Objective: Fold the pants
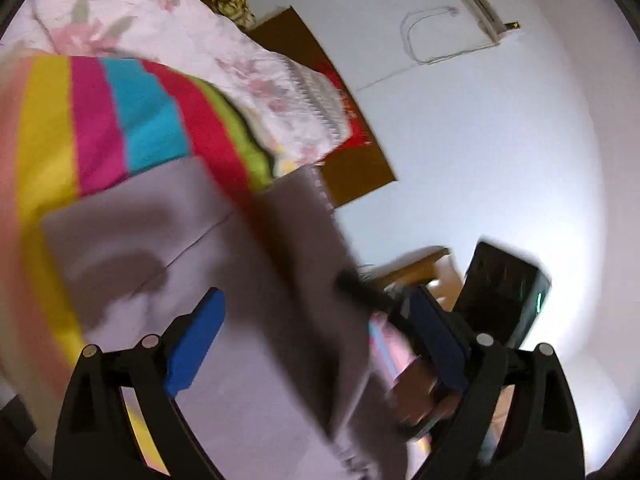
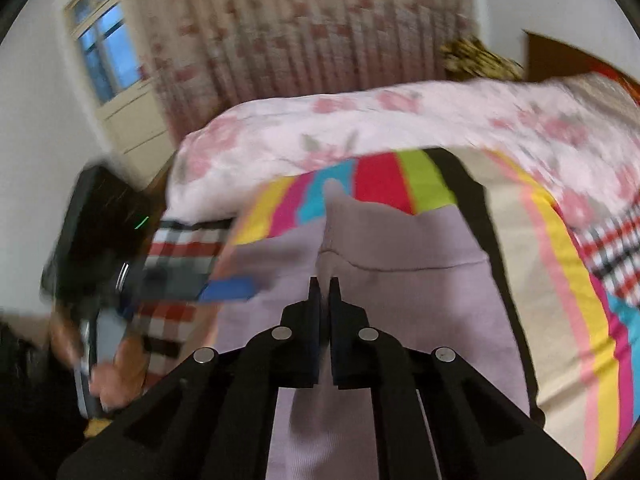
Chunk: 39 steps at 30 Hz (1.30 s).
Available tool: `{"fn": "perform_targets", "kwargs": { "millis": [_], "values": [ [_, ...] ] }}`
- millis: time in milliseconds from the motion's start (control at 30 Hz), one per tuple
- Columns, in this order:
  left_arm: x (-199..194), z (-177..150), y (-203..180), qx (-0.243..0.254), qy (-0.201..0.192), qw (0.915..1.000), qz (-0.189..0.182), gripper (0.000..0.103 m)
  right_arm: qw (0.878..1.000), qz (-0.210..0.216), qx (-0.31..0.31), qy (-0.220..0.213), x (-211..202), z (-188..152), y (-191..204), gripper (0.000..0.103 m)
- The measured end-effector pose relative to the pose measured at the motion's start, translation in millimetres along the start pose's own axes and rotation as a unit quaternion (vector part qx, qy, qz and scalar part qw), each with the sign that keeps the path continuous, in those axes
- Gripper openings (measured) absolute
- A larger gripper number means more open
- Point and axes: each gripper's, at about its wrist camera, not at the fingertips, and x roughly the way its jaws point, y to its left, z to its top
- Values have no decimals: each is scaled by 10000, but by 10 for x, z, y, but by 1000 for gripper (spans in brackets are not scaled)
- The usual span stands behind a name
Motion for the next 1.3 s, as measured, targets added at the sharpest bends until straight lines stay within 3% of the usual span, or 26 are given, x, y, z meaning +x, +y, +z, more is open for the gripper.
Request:
{"fn": "perform_targets", "kwargs": {
  "millis": [67,133,167,200,267,300,333,500,667,700,767,800,867,967,1033,1067,1133,1167,1233,1300],
  "values": [
    [168,118,-54,94,282,9995,-105,93,10000,-28,-73,62,72,-4,63,6],
    [481,195,49,-154,753,9965,322,80,9997,-173,-47,173,198,-51,65,6],
    [608,196,122,-240,903,9949,371,56,9996,-186,-15,220,226,-70,61,6],
    [686,190,171,-255,1002,9937,440,37,9993,-105,43,353,261,-116,35,11],
    [782,149,268,-161,1065,9904,865,16,9981,87,82,603,273,-171,-22,28],
    [773,135,297,-121,1025,9907,881,13,9987,57,128,487,195,-197,-97,55],
    [737,104,318,-81,946,9921,815,11,9992,2,207,343,110,-207,-191,66],
    [689,15,390,143,701,9949,709,9,9926,-183,1198,-58,-25,-119,-877,64],
    [689,10,374,72,687,9948,751,9,9885,-224,1377,577,431,-25,-1119,54],
    [697,28,367,63,701,9947,752,9,9884,-273,1292,748,527,-24,-1083,49],
    [689,44,353,37,736,9944,758,9,9900,-284,1145,778,535,-1,-1042,27],
    [684,48,324,72,731,9941,795,8,9910,-380,1065,719,469,26,-990,11],
    [589,61,146,211,616,9946,813,8,9950,-340,858,394,181,122,-807,8],
    [132,109,-394,476,264,9982,245,8,9987,-315,408,-36,-311,391,-410,7],
    [-285,169,-801,563,80,9970,-530,8,9990,-151,192,-365,-588,617,-150,7],
    [-463,207,-951,696,-29,9952,-684,8,9985,-100,118,-533,-694,722,-14,7],
    [-695,338,-934,944,-191,9945,-414,8,9981,-221,13,-573,-654,853,122,7],
    [-676,396,-783,817,-34,9965,-192,9,9991,-378,87,-165,-364,860,87,7],
    [-486,456,-167,1,439,9986,311,9,9969,-398,389,563,165,719,-83,7],
    [-228,310,298,-232,856,9894,1152,9,9892,-814,377,1160,663,503,-176,7]
  ]
}}
